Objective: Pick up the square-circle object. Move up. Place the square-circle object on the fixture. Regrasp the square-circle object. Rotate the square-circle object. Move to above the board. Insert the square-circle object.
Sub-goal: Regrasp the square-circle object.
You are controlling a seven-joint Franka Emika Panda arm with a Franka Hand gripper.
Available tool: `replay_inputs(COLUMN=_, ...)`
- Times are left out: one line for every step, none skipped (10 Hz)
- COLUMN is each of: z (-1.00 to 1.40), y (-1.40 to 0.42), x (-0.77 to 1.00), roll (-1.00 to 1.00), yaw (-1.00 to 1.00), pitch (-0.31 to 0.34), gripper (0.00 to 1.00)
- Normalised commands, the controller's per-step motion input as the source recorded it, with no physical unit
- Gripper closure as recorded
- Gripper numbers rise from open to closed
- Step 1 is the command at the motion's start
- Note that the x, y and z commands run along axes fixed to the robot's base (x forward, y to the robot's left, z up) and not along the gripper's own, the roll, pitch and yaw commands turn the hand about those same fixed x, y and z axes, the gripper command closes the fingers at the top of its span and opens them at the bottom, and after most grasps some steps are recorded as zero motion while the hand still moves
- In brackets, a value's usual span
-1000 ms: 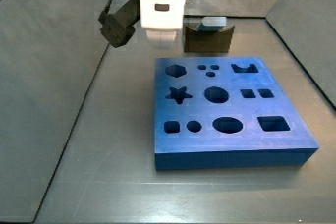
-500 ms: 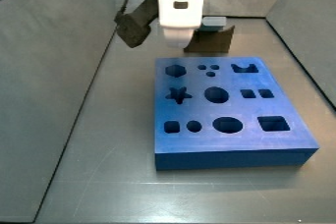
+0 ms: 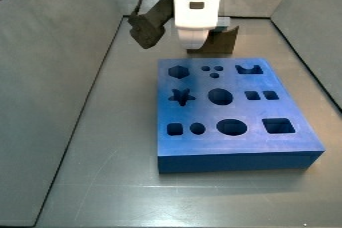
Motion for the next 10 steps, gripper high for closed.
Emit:
replay_inputs(z=-0.05, y=-0.04, x=1.0, roll=0.15, yaw=0.03, pitch=0.115, gripper=0.0)
replay_inputs(z=-0.05, y=-0.04, x=0.98, roll=0.15, yaw=0.04, pitch=0.122, gripper=0.0)
replay_inputs(z=-0.05, y=-0.04, x=0.94, roll=0.14, yaw=0.05, pitch=0.124, gripper=0.0)
replay_inputs(z=-0.04, y=-0.04, x=0.86, roll=0.15, yaw=0.07, pitch=0.124, gripper=0.0)
replay_inputs(z=-0.04, y=-0.03, x=0.82, roll=0.15, yaw=0.07, pitch=0.123, gripper=0.0)
replay_inputs(z=-0.05, y=-0.03, x=0.76, roll=0.16, yaw=0.08, pitch=0.121, gripper=0.0)
replay_inputs(z=-0.05, y=-0.04, x=0.72, roll=0.16, yaw=0.09, pitch=0.115, gripper=0.0)
replay_inputs(z=-0.04, y=-0.04, x=0.67, roll=0.15, yaw=0.09, pitch=0.102, gripper=0.0)
replay_inputs(z=-0.04, y=-0.03, x=0.64, roll=0.15, yaw=0.08, pitch=0.099, gripper=0.0)
replay_inputs(z=-0.04, y=-0.03, x=0.58, roll=0.15, yaw=0.08, pitch=0.097, gripper=0.0)
